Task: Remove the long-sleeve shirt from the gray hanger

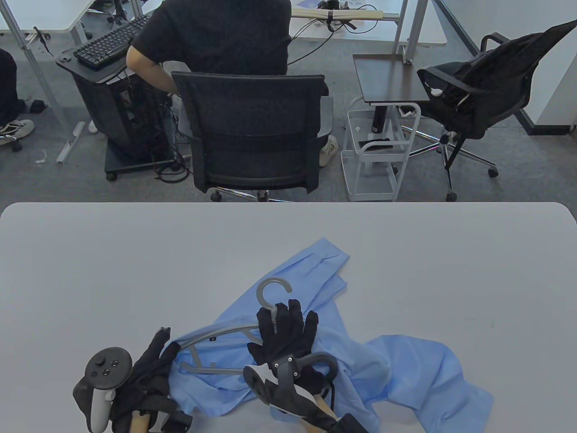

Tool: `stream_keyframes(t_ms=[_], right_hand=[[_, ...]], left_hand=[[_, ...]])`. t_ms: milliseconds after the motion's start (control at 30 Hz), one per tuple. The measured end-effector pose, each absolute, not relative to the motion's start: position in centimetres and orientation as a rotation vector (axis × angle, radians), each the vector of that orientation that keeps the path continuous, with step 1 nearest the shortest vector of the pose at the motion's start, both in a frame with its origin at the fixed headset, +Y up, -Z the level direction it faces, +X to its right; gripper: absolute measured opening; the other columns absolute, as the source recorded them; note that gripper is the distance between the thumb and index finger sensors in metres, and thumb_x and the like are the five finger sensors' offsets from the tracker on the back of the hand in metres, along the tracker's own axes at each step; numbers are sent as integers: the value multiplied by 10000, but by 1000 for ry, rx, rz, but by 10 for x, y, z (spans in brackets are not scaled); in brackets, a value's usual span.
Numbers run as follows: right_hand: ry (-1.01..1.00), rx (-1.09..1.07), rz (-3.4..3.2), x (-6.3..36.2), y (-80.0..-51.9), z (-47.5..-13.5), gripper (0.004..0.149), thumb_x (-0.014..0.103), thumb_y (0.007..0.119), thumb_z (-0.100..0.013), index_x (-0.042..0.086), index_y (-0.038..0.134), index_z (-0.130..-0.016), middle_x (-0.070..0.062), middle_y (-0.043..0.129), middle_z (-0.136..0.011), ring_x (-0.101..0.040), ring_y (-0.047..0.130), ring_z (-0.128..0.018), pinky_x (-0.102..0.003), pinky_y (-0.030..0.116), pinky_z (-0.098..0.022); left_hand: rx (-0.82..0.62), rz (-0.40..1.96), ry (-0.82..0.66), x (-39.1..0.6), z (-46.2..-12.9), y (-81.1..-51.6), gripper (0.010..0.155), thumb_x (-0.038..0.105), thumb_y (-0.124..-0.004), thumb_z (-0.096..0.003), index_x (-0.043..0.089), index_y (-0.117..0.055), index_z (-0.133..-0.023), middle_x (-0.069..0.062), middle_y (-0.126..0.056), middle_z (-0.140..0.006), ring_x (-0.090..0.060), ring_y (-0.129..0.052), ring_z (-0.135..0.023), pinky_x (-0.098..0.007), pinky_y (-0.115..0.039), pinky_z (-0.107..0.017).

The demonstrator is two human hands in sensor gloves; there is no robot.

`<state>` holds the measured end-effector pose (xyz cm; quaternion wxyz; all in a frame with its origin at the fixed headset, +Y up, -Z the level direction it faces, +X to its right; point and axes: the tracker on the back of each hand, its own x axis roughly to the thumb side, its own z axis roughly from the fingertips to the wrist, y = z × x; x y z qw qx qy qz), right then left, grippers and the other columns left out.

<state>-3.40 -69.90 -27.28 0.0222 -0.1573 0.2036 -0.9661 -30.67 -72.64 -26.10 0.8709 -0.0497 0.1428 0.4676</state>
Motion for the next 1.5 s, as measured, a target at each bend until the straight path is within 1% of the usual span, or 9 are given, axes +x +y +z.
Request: stream_keyframes(t_ms=[200, 333, 400, 500, 700, 800, 1000, 1233, 1500], right_hand=[[615, -468, -3012, -30, -699, -275, 756, 530, 762, -587, 12, 531, -1088, -399, 577, -1006, -617, 630, -935, -800, 565, -588], [612, -475, -3022, -29, -699, -276, 753, 543, 767, -575, 21, 555, -1074, -385, 610, -995, -580, 698, -908, -781, 604, -587], [602, -478, -3037, -27, -700, -278, 751, 551, 765, -573, 29, 559, -1072, -374, 619, -995, -563, 713, -904, -774, 613, -590], [601, -489, -3039, -25, -700, -279, 749, 558, 766, -569, 41, 561, -1071, -364, 621, -997, -544, 724, -899, -766, 616, -596], [632, -521, -3045, -22, -697, -280, 742, 571, 771, -559, 64, 570, -1063, -342, 626, -990, -495, 753, -871, -748, 633, -601], [645, -524, -3051, -21, -695, -280, 738, 577, 774, -553, 74, 577, -1056, -331, 635, -985, -477, 768, -858, -740, 646, -601], [651, -550, -3086, -16, -692, -282, 740, 588, 783, -536, 93, 586, -1049, -310, 646, -980, -449, 788, -843, -722, 665, -602], [648, -562, -3116, -13, -691, -284, 739, 594, 792, -524, 100, 601, -1039, -294, 657, -975, -432, 800, -828, -709, 676, -602], [649, -564, -3134, -12, -691, -285, 742, 602, 794, -517, 106, 604, -1036, -286, 663, -972, -420, 808, -824, -700, 682, -602]], left_hand=[[-101, 1039, 305, -313, -261, -727, 599, 412, -754, -531, 208, -629, -1080, -101, -894, -935, -323, -955, -777, -330, -840, -562], [-87, 1041, 325, -320, -260, -729, 604, 434, -794, -501, 215, -682, -1053, -53, -963, -840, -262, -1007, -688, -290, -856, -507], [-88, 1044, 324, -322, -260, -730, 602, 444, -803, -492, 225, -698, -1043, -38, -974, -819, -246, -1010, -674, -283, -849, -500], [-84, 1017, 308, -321, -261, -729, 587, 425, -801, -493, 236, -699, -1040, -29, -970, -826, -238, -1003, -687, -281, -840, -517], [7, 924, 266, -321, -262, -724, 541, 369, -807, -488, 283, -729, -1016, 1, -979, -821, -206, -1004, -699, -267, -837, -532], [22, 930, 251, -322, -261, -722, 534, 354, -809, -487, 304, -730, -1012, 12, -977, -833, -198, -1007, -707, -263, -833, -547], [3, 1015, 234, -328, -261, -724, 526, 324, -822, -486, 327, -737, -1005, 17, -973, -856, -195, -994, -741, -264, -824, -573], [8, 1022, 226, -331, -261, -724, 523, 322, -829, -480, 345, -746, -997, 31, -984, -856, -184, -1002, -740, -257, -827, -577], [-45, 1062, 198, -335, -261, -726, 527, 264, -817, -498, 352, -725, -1010, 21, -959, -900, -194, -973, -787, -271, -808, -609]])
